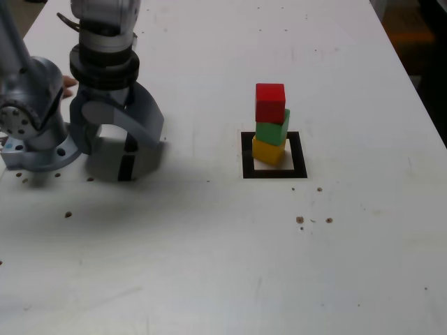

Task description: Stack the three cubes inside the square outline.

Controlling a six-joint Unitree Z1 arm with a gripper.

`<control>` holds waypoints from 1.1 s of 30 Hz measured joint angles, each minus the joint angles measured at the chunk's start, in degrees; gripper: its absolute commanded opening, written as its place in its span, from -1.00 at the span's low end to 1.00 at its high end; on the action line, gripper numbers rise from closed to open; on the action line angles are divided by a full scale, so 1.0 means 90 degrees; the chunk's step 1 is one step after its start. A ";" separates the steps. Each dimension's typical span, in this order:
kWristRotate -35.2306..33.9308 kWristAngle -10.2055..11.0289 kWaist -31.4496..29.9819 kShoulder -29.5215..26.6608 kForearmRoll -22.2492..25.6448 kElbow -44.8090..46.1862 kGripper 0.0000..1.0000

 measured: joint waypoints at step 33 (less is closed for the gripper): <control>0.0109 0.0251 -0.0278 0.0390 0.4267 -0.4430 0.98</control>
